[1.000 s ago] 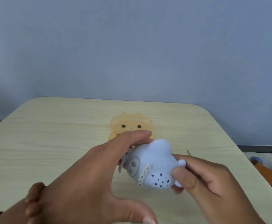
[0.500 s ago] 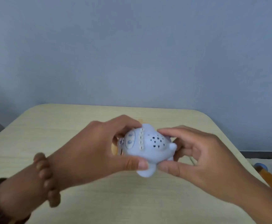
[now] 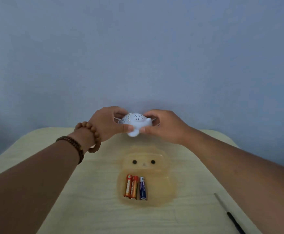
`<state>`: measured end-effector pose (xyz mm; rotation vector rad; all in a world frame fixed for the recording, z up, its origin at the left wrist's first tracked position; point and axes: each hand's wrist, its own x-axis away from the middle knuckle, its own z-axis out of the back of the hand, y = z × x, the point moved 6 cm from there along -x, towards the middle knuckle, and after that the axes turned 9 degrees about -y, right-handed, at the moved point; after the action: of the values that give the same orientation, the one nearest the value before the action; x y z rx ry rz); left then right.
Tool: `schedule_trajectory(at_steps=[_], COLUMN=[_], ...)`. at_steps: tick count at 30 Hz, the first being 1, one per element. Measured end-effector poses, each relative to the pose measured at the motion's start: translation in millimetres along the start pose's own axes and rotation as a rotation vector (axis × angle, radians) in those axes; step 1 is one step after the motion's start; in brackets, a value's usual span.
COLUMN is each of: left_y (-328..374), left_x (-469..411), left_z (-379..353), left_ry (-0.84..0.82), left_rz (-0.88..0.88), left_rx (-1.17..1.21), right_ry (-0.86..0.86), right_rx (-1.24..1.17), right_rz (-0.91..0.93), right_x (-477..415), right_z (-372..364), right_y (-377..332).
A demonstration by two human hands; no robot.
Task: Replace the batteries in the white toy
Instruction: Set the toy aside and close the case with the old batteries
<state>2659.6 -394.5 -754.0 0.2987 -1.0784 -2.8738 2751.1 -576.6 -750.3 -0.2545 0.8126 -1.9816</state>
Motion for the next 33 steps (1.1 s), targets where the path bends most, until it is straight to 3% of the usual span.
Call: schedule_trajectory(at_steps=[15,21,24,27,29,33], left_y=[-21.6,-12.9,15.9,47.3,52.3,52.0], left_x=[6.2,36.5,89.9,144.1,162.5,176.4], left_z=[-20.6,-4.4,6.9,-16.9,-37.8,-45.2], left_ry=[-0.039,0.018,0.109,-0.049,-0.145,-0.081], left_rz=[-0.019,0.132,-0.014,-0.186,-0.192,-0.177], left_rx=[0.006,0.057,-0.08,-0.086,-0.08,-0.048], right_ry=[-0.116,0.217,0.105,0.059,0.072,0.097], right_rx=[0.129,0.122,0.125,0.09,0.091,0.119], right_rz=[-0.043,-0.205,-0.251,-0.292,-0.293,-0.297], right_x=[3.7,65.7,99.8,114.1,116.0,120.9], right_z=[-21.3,3.2,-7.6,-16.1,-20.6,-27.8], right_y=[5.4,6.7,7.7,5.2,-1.1,-14.2])
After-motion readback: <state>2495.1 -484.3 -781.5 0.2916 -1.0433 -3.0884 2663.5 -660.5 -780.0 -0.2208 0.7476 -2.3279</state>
